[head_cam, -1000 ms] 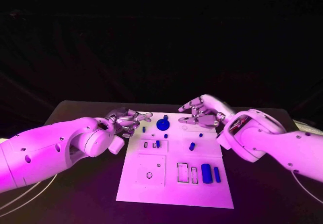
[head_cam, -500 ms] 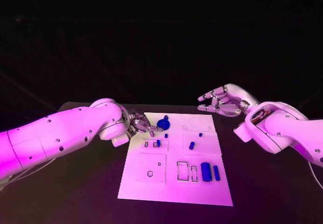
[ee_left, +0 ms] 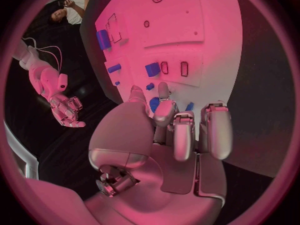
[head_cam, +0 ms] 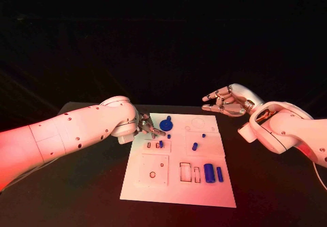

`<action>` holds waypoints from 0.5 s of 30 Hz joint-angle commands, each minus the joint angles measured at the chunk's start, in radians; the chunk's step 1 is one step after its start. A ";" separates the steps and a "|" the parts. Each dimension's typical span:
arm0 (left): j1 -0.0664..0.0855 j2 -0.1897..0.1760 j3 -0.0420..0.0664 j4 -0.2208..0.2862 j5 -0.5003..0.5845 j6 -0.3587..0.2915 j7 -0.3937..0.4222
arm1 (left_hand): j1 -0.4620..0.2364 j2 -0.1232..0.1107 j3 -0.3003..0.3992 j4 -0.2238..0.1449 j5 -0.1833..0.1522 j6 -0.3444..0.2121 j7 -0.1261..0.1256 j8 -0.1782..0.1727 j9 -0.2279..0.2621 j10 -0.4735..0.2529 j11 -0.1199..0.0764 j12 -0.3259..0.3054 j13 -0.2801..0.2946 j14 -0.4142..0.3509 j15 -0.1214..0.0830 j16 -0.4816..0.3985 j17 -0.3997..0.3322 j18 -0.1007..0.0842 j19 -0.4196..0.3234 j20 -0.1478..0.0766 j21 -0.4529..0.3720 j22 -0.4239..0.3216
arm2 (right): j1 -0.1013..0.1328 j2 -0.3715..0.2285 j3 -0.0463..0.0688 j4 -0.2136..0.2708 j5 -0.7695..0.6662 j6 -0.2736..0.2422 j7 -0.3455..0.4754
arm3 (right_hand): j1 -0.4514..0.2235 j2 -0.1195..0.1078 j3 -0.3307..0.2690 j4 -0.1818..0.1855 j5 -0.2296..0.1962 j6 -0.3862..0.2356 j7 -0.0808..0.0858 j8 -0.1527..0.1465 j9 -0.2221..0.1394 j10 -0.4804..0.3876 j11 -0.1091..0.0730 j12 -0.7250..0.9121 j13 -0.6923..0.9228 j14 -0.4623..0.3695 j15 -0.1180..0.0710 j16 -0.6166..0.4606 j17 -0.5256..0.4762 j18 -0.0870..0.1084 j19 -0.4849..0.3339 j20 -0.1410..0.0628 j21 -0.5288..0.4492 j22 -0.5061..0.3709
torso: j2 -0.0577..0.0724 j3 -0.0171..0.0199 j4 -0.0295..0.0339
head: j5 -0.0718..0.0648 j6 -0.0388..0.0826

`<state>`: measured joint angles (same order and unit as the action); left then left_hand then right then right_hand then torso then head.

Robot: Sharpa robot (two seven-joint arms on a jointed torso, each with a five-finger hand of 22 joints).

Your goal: Assemble the parts on the task board

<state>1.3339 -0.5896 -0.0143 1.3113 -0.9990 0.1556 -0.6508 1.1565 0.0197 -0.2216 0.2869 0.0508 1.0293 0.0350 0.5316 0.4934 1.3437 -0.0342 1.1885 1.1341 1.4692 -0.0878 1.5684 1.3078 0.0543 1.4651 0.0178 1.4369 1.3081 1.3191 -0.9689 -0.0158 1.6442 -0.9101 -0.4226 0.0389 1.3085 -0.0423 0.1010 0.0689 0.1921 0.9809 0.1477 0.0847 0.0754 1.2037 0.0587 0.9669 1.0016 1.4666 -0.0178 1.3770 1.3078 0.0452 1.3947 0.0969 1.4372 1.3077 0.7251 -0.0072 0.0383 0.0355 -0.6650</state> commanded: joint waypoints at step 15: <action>0.001 0.061 -0.019 -0.058 -0.027 0.100 -0.028 | 0.002 0.025 -0.028 0.001 -0.004 -0.034 -0.002 0.037 0.052 0.003 -0.002 0.006 0.003 0.102 -0.008 0.002 0.263 -0.014 0.046 -0.007 0.010 0.078 | 0.000 0.015 0.000 -0.012 -0.002 0.027 -0.015 | 0.008 0.004 -0.001 -0.005 0.009 0.000 0.001 0.002 -0.001 0.004 0.001 -0.004 -0.005 0.046 0.003 -0.010 -0.002 0.018 -0.011 -0.001 -0.011 -0.004 | 0.001 0.0005 0.0002 | -0.002 -0.019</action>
<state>1.3336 -0.5327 -0.0332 1.2555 -1.0187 0.2174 -0.6741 1.1564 0.0356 -0.2425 0.2893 0.0508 1.0036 0.0335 0.5651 0.5441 1.3437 -0.0342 1.1930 1.1387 1.4659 -0.0912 1.5684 1.3076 0.0544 1.4650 0.0179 1.4409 1.3079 1.3192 -0.9557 -0.0161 1.6327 -0.9080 -0.4126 0.0296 1.3085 -0.0423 0.1010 0.0689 0.1937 0.9810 0.1476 0.0847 0.0755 1.2037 0.0588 0.9668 0.9969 1.4666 -0.0178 1.3738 1.3063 0.0452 1.3909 0.0931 1.4295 1.3050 0.7267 -0.0075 0.0382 0.0326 -0.6812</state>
